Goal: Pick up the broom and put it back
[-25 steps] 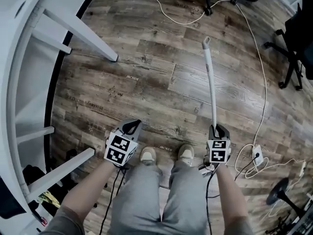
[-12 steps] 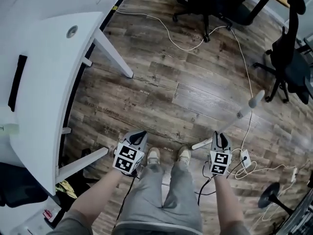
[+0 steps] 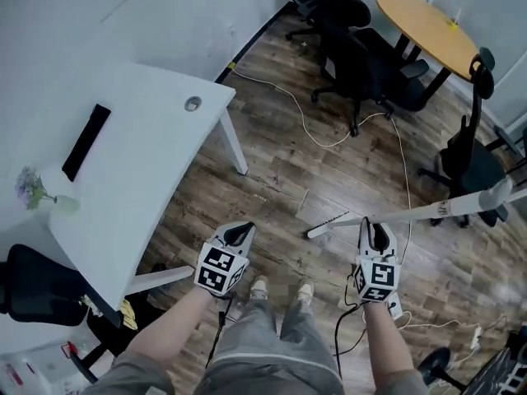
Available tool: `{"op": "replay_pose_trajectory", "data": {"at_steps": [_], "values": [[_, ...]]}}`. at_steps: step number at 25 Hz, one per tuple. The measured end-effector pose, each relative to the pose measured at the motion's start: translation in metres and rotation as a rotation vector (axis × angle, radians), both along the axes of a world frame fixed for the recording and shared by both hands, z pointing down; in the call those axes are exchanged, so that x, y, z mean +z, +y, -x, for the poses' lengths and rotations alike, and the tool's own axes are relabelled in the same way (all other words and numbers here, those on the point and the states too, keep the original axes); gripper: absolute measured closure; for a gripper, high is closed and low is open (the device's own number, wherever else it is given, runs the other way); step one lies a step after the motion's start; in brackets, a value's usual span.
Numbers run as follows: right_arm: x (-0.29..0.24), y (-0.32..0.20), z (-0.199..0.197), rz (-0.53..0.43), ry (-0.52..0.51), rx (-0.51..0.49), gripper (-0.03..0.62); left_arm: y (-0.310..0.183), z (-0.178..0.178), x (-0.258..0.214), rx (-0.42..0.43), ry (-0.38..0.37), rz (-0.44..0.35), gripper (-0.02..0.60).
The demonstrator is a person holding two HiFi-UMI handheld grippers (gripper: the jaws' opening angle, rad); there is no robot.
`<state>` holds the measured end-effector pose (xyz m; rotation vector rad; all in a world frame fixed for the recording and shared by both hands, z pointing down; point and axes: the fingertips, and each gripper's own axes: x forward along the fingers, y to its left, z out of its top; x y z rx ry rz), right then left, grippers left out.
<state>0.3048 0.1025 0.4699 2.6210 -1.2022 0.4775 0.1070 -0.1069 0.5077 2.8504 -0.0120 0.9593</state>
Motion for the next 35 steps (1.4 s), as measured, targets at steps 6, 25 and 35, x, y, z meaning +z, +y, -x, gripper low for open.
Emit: {"op": "replay_pose_trajectory", "data": {"at_steps": [6, 25, 35], "values": [[-0.115, -0.019, 0.009, -0.081, 0.026, -0.069, 0.500, -0.008, 0.003, -0.122, -0.054, 0.149, -0.032, 0.561], [-0.194, 0.014, 0.075, -0.106, -0.039, -0.173, 0.500, 0.012, 0.047, -0.205, -0.157, 0.224, -0.068, 0.561], [-0.207, -0.026, 0.080, -0.069, 0.038, -0.304, 0.501, -0.010, 0.049, -0.215, -0.217, 0.247, -0.083, 0.561]]}}
